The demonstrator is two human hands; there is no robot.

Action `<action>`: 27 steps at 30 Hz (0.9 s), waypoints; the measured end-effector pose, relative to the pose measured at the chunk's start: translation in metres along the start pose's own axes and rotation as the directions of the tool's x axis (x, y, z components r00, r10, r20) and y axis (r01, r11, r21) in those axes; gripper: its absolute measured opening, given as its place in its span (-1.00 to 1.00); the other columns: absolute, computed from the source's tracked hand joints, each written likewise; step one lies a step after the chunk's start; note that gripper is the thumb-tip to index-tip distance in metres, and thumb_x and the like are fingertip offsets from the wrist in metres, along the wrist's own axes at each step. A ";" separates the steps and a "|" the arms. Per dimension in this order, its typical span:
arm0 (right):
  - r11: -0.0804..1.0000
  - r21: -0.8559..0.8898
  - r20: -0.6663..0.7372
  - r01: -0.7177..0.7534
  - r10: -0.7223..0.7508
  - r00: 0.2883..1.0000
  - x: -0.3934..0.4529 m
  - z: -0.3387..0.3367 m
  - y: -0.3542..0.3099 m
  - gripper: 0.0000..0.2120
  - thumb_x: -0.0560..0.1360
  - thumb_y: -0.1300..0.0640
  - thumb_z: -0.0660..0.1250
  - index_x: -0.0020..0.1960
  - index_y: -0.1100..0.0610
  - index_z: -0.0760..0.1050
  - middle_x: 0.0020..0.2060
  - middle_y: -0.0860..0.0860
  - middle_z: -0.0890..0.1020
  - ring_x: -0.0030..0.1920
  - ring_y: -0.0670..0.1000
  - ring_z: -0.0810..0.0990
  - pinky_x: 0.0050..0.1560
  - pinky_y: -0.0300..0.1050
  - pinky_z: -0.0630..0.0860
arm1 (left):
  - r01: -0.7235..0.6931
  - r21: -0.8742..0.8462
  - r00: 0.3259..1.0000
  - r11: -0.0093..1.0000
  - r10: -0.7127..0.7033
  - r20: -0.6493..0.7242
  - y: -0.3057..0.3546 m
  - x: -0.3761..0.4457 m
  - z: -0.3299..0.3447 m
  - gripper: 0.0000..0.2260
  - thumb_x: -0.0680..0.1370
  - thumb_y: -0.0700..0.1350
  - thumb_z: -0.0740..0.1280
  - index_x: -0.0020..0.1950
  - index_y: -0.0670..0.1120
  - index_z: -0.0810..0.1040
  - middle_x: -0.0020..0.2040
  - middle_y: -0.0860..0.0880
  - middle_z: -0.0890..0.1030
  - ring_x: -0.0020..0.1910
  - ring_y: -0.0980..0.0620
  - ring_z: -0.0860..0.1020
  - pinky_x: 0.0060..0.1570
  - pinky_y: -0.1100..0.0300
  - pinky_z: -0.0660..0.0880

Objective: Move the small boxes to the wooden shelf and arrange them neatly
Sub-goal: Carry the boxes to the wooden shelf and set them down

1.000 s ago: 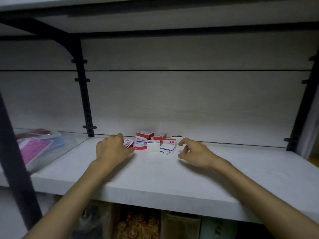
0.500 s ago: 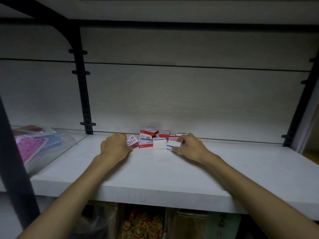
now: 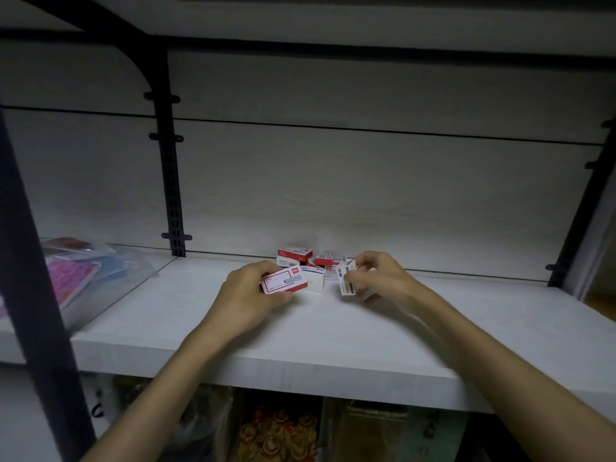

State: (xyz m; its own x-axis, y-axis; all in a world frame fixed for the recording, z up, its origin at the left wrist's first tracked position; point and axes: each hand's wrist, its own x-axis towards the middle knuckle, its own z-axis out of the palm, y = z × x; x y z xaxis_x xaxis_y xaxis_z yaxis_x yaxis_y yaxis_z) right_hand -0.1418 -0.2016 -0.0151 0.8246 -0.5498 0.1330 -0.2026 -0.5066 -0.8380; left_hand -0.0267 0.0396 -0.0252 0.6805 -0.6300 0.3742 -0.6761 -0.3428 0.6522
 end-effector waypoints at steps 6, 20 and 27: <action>0.935 0.355 0.111 -0.022 -0.019 0.994 -0.031 -0.019 0.000 -0.74 0.47 0.39 0.42 0.12 0.19 0.52 0.02 0.17 0.72 -0.12 0.17 0.72 -0.26 0.02 0.65 | -0.051 -0.106 0.999 0.993 0.053 0.015 0.008 -0.003 0.008 -0.59 0.43 -0.08 0.56 0.25 0.02 0.60 0.12 0.08 0.63 -0.01 0.22 0.56 -0.13 0.48 0.43; 0.854 0.518 0.065 -0.047 0.016 0.998 -0.092 -0.033 0.020 -0.43 0.32 0.68 0.32 0.20 0.23 0.58 0.08 0.14 0.64 0.02 0.13 0.66 0.01 0.07 0.67 | -0.041 -0.381 0.973 0.924 0.124 0.195 0.027 -0.016 0.033 -0.65 0.40 -0.11 0.59 0.11 0.15 0.62 -0.01 0.23 0.66 -0.05 0.37 0.58 -0.21 0.50 0.48; 0.844 0.536 -0.072 0.013 0.030 0.997 -0.153 -0.079 0.032 -0.53 0.34 0.50 0.45 0.22 0.23 0.60 0.07 0.17 0.67 0.03 0.11 0.68 0.04 -0.06 0.67 | -0.105 -0.447 0.935 0.888 0.242 0.260 0.080 -0.029 0.068 -0.67 0.43 -0.09 0.56 0.14 0.13 0.63 -0.02 0.23 0.66 -0.10 0.41 0.57 -0.22 0.50 0.48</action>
State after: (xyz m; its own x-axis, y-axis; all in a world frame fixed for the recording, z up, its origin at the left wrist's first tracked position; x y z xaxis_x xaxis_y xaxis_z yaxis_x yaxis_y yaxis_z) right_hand -0.3162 -0.1863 -0.0207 0.7782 -0.6109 0.1454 0.1225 -0.0794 -0.9893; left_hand -0.1202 -0.0172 -0.0287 0.3988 -0.8532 0.3361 -0.5457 0.0737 0.8347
